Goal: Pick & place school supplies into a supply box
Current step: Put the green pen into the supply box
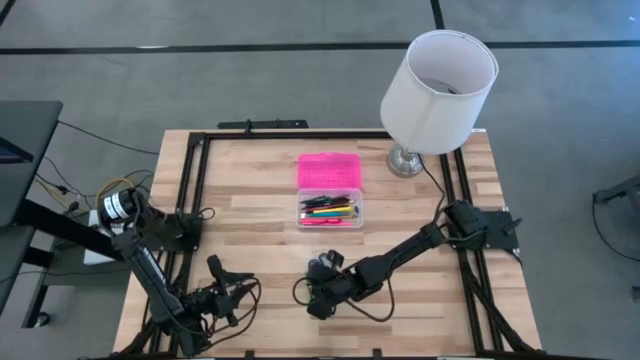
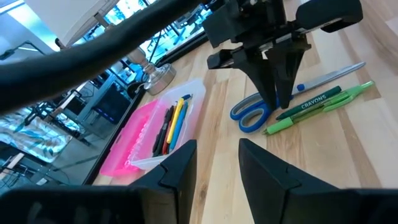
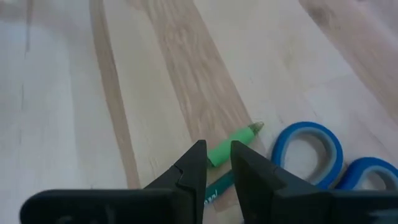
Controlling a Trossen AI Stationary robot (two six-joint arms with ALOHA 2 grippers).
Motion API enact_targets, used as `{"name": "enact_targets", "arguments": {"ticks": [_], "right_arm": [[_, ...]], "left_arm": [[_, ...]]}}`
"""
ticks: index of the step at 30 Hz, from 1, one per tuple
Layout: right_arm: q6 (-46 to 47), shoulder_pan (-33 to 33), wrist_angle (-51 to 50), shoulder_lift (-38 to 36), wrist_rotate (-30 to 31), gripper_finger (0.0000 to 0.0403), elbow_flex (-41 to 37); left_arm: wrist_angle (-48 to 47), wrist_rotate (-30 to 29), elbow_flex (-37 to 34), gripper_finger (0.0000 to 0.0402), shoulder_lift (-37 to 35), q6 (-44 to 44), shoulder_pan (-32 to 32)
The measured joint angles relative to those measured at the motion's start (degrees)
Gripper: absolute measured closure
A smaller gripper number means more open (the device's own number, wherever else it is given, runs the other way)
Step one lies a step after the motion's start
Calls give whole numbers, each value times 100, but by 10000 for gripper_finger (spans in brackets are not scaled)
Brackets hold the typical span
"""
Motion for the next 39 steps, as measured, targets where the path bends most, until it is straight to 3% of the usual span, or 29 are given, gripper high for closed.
{"name": "enact_targets", "arguments": {"ticks": [12,23,33,39], "right_arm": [[-37,-112,482,470,-136,337,39],[-154,-154,463,466,-267,337,134],[402,-243,373,464,-559,337,158],[68,-262,361,461,-590,337,156]], "left_arm": [[1,-62,0,288,1,1,0],[0,-45,0,288,2,-2,0],[-2,-43,0,288,2,-4,2],[0,-46,0,288,2,-6,5]]}}
